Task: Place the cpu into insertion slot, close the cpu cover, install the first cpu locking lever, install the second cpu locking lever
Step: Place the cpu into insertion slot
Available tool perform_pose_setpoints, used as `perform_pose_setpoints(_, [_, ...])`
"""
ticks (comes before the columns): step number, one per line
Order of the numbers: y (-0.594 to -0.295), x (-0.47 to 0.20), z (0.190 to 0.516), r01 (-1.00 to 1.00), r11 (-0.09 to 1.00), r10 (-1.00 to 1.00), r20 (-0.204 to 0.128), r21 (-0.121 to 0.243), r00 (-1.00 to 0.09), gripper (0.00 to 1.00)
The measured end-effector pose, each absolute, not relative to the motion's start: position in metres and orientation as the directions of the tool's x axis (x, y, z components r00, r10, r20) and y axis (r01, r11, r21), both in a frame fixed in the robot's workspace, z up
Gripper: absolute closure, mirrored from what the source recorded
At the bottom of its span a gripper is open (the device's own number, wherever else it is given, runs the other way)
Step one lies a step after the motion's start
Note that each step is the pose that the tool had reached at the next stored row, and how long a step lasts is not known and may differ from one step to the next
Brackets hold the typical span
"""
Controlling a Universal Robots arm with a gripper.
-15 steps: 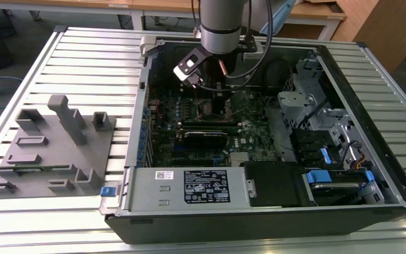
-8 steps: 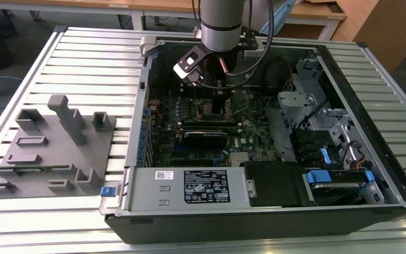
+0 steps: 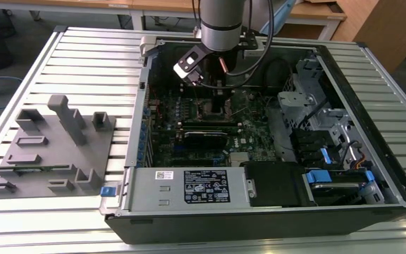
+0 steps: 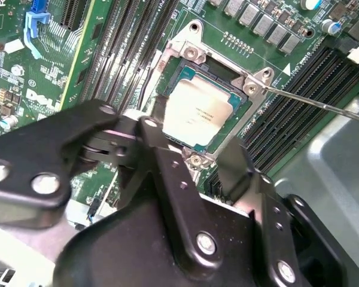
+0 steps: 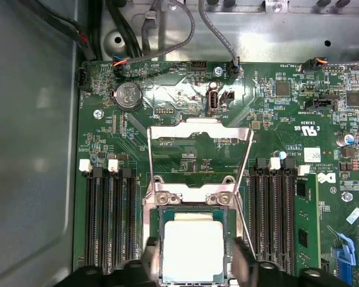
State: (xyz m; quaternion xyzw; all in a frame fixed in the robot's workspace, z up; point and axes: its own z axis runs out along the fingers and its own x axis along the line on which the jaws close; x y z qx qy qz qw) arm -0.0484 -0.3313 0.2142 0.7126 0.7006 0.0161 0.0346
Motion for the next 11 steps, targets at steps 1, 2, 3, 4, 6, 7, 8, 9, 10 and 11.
perform_pose_setpoints(1, [-0.3313, -0.0484, 0.2143, 0.997, -0.016, 1.0, -0.025, 0.072, 0.018, 0.41])
perform_pose_setpoints(2, [-0.3313, -0.0484, 0.2143, 0.997, -0.016, 1.0, -0.025, 0.072, 0.018, 0.47])
perform_pose_setpoints(3, [-0.3313, -0.0484, 0.2144, 0.997, -0.016, 1.0, -0.025, 0.072, 0.018, 0.53])
perform_pose_setpoints(4, [-0.3313, -0.0484, 0.2145, 0.997, -0.016, 1.0, -0.025, 0.072, 0.018, 0.53])
perform_pose_setpoints(6, [-0.3313, -0.0484, 0.2146, 0.997, -0.016, 1.0, -0.025, 0.072, 0.018, 0.64])
perform_pose_setpoints(7, [-0.3313, -0.0484, 0.2147, 0.997, -0.016, 1.0, -0.025, 0.072, 0.018, 0.7])
perform_pose_setpoints(8, [-0.3313, -0.0484, 0.2148, 0.997, -0.016, 1.0, -0.025, 0.072, 0.018, 0.7])
perform_pose_setpoints(9, [-0.3313, -0.0484, 0.2148, 0.997, -0.016, 1.0, -0.025, 0.072, 0.018, 0.76])
perform_pose_setpoints(10, [-0.3313, -0.0484, 0.2149, 0.997, -0.016, 1.0, -0.025, 0.072, 0.018, 0.82])
perform_pose_setpoints(11, [-0.3313, -0.0484, 0.215, 0.997, -0.016, 1.0, -0.025, 0.072, 0.018, 0.82])
